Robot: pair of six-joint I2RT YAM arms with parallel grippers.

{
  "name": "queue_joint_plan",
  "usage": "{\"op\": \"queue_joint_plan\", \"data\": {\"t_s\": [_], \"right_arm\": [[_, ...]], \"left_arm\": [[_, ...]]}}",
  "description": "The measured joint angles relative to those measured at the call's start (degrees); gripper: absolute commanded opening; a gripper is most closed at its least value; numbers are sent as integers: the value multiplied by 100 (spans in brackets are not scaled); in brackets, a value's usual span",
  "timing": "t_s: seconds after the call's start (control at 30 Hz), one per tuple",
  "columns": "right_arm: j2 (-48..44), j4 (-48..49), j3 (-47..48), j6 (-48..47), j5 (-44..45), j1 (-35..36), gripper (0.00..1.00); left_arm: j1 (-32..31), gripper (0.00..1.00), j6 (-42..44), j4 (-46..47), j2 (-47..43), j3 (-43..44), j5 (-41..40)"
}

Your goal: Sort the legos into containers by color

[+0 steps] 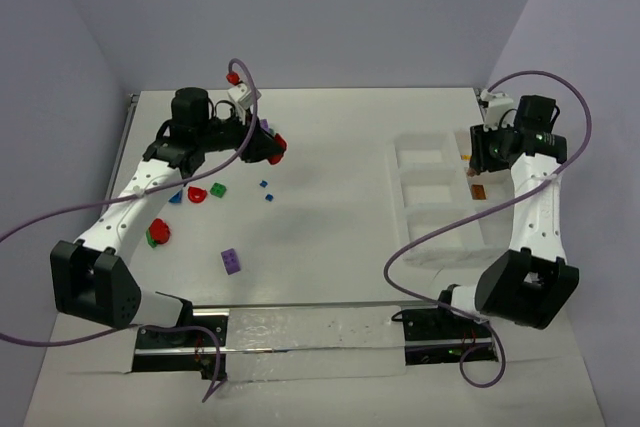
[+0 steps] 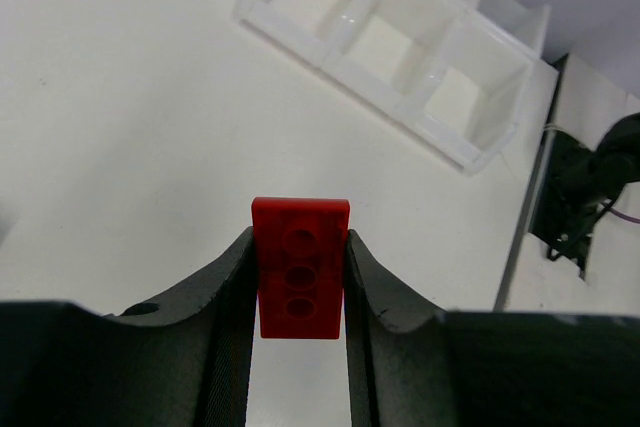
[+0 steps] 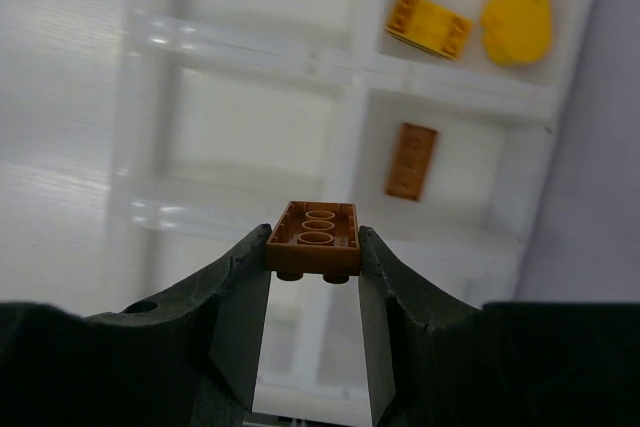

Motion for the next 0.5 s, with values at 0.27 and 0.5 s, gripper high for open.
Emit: {"op": "queue_joint_plan", "data": {"t_s": [0.27, 0.5], "right_arm": [[1006, 567, -92, -264, 1249, -231, 0], [1436, 1040, -284, -247, 1585, -326, 26]], "left_arm": [[-31, 0, -101, 43, 275, 8, -410], [-34, 0, -162, 96, 273, -124, -442]]}}
